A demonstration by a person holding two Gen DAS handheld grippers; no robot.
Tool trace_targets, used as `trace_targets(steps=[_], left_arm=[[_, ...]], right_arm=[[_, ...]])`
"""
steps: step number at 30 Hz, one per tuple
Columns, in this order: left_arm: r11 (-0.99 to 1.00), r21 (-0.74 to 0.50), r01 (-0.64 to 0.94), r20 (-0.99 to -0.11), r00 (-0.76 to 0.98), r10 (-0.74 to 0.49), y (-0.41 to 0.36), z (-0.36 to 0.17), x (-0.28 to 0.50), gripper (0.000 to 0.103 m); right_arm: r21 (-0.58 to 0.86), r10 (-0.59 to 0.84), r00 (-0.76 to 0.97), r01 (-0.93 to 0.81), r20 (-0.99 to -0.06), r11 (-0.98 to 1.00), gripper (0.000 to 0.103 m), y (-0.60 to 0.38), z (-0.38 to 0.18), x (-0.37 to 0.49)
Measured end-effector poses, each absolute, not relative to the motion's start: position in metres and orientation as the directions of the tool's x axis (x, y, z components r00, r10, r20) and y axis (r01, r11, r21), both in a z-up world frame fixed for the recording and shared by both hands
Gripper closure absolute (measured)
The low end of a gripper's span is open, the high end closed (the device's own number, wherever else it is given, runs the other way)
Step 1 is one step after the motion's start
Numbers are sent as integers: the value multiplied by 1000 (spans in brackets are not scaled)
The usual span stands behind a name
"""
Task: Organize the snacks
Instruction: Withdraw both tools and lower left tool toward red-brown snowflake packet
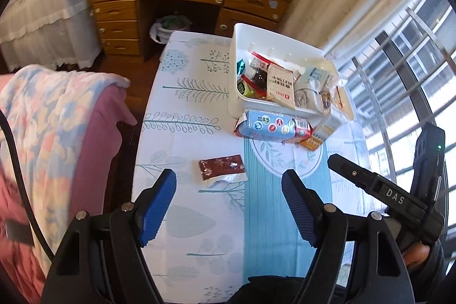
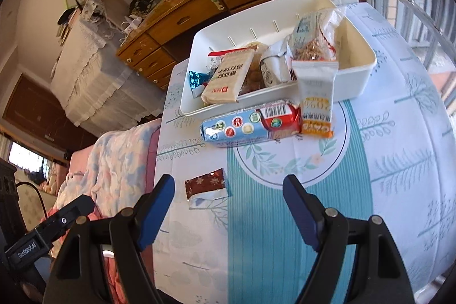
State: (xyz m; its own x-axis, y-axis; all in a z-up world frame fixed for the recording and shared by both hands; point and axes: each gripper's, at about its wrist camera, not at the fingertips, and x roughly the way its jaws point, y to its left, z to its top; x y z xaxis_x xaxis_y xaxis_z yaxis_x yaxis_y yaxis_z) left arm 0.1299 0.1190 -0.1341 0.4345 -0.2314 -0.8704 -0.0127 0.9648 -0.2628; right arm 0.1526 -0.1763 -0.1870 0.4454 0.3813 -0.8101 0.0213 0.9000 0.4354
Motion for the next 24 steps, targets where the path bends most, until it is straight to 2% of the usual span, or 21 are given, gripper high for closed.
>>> trace_targets(steps=[13, 24], left_arm=[[945, -247, 216, -878, 362, -313, 152, -152, 144, 28], [918, -233, 320, -906, 271, -324, 143, -182, 168, 25]], right_arm=[[438, 302, 456, 227, -837, 870, 24, -136, -215, 117], [346, 224, 412, 249, -883, 905, 24, -132, -225, 106]])
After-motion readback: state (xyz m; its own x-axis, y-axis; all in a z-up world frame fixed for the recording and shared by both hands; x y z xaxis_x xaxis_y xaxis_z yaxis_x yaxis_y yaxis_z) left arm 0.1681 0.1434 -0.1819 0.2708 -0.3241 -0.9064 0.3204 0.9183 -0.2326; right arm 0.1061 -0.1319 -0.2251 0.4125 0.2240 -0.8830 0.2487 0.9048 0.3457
